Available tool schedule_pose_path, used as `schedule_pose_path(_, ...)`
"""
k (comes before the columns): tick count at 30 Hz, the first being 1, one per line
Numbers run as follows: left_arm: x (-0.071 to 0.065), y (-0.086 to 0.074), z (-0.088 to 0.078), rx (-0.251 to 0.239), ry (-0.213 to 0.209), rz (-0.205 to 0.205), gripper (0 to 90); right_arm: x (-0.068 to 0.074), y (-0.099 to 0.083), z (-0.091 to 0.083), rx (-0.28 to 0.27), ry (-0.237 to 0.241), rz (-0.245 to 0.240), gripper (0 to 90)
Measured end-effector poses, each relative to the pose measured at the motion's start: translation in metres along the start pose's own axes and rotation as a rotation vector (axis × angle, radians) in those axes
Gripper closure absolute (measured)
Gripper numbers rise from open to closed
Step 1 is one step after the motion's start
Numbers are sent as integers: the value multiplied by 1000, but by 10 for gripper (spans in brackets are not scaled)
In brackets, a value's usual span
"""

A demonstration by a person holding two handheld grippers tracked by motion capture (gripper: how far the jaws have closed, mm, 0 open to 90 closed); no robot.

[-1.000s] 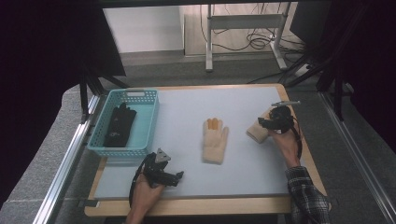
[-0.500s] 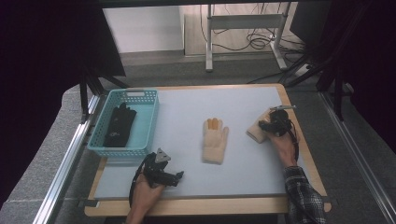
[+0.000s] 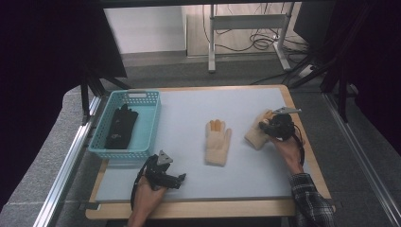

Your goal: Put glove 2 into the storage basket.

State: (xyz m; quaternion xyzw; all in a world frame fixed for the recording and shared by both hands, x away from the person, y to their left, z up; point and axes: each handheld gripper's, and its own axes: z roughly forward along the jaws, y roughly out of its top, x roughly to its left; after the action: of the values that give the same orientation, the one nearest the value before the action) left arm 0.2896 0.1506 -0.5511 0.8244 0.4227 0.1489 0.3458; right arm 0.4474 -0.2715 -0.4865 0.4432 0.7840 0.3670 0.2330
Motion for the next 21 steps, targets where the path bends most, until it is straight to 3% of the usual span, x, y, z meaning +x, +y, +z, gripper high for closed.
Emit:
schedule_pose_path(6, 0, 0, 0, 0, 0, 0, 4, 26, 15, -20, -54, 109, -60, 579)
schedule_pose_path(11, 0, 0, 0, 3, 0, 3, 4, 57, 27, -29, -78, 210, -153, 578)
schedule_pose_path(15, 0, 0, 0, 3, 0, 3, 4, 83, 34, -25, -77, 288, -211, 577)
schedule_pose_path(21, 0, 0, 0, 0, 0, 1, 4, 118, 39, -4, -36, 364, -296, 576)
